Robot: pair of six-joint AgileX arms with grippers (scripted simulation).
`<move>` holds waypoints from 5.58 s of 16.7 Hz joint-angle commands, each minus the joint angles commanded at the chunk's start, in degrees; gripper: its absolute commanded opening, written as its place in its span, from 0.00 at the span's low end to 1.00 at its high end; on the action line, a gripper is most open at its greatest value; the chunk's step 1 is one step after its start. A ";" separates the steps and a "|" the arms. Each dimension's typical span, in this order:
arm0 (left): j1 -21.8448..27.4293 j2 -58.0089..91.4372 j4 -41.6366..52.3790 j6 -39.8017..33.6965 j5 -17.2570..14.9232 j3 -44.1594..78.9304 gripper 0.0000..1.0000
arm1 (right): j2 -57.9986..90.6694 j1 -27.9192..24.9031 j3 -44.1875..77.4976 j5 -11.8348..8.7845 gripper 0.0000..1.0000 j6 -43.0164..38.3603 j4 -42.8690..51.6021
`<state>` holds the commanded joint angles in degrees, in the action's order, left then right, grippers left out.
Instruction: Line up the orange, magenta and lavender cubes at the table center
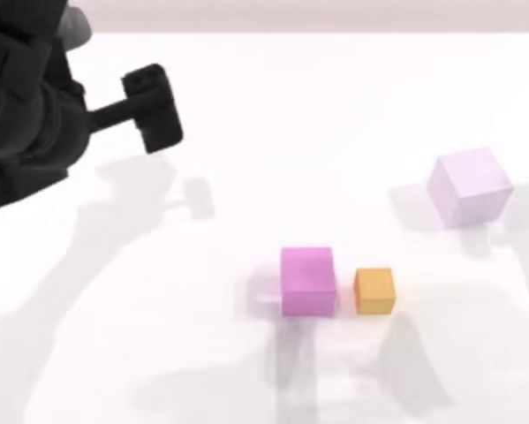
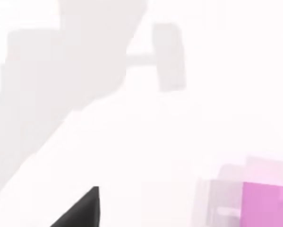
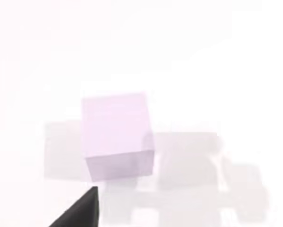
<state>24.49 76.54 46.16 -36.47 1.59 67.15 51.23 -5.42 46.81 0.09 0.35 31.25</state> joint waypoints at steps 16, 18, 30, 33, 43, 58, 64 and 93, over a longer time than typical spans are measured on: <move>-25.23 -74.78 -44.89 35.30 -1.51 -65.91 1.00 | 76.91 -6.50 66.81 0.17 1.00 0.59 43.45; -25.64 -76.54 -46.16 36.47 -1.59 -67.15 1.00 | 78.55 -6.64 68.49 0.12 1.00 0.59 44.27; -25.64 -76.54 -46.16 36.47 -1.59 -67.15 1.00 | 80.85 -6.63 59.34 0.14 1.00 0.56 32.43; -25.64 -76.54 -46.16 36.47 -1.59 -67.15 1.00 | 82.21 -6.72 55.04 0.16 1.00 0.46 26.99; -25.64 -76.54 -46.16 36.47 -1.59 -67.15 1.00 | 82.45 -6.74 54.41 0.16 0.62 0.44 26.28; -25.64 -76.54 -46.16 36.47 -1.59 -67.15 1.00 | 82.45 -6.74 54.41 0.16 0.00 0.44 26.28; -25.64 -76.54 -46.16 36.47 -1.59 -67.15 1.00 | 81.09 -6.71 57.97 0.13 0.00 0.38 30.65; -25.64 -76.54 -46.16 36.47 -1.59 -67.15 1.00 | 105.65 -45.98 119.51 0.81 0.00 -52.65 67.96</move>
<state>-1.15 0.00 0.00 0.00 0.00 0.00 156.88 -51.41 166.32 0.90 -52.30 99.21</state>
